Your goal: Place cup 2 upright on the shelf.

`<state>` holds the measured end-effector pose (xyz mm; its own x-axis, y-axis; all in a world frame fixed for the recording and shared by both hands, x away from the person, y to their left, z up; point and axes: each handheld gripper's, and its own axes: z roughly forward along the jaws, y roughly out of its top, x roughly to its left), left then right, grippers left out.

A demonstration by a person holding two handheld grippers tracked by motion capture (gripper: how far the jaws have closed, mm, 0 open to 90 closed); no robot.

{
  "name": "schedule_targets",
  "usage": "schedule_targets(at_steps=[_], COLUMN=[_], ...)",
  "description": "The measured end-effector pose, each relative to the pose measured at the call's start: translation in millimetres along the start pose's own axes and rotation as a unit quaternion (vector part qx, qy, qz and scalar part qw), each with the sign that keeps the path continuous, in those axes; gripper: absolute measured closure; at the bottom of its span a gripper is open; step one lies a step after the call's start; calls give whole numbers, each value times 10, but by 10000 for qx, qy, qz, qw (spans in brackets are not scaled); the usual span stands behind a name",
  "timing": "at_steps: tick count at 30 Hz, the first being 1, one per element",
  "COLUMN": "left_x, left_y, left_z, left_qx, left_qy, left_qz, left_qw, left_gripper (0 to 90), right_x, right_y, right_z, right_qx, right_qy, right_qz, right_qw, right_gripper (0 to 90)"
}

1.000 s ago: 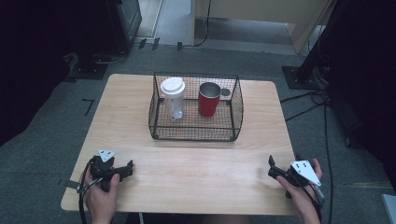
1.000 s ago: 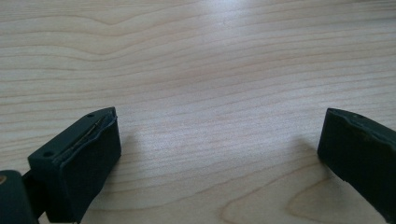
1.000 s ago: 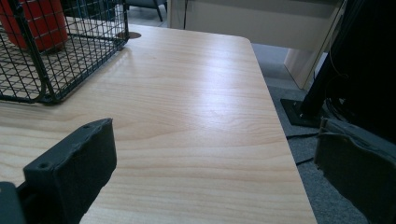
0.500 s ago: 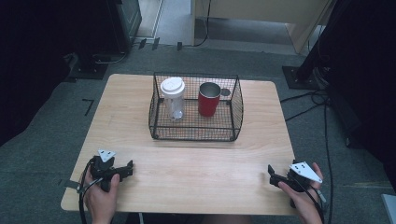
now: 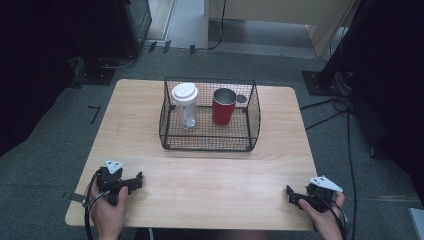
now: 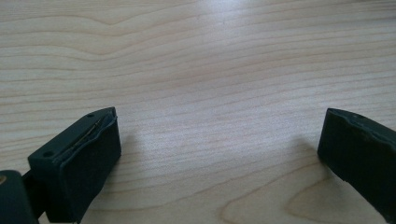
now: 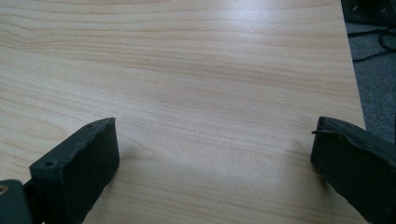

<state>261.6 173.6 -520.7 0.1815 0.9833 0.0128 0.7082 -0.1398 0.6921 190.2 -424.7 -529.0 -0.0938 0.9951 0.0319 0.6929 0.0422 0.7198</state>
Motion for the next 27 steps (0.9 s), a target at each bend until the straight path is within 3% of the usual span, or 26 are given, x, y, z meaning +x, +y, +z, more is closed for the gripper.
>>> schedule_targets(at_steps=[27], left_x=[0], left_y=[0], left_z=[0], left_qx=[0], left_qy=[0], left_qz=[0], left_qw=[10000], left_gripper=[0], right_x=[-19], right_y=[-35], right_z=[-33], right_qx=[-1], right_qy=[-50], right_qz=[18], right_qw=[10000], right_gripper=[13])
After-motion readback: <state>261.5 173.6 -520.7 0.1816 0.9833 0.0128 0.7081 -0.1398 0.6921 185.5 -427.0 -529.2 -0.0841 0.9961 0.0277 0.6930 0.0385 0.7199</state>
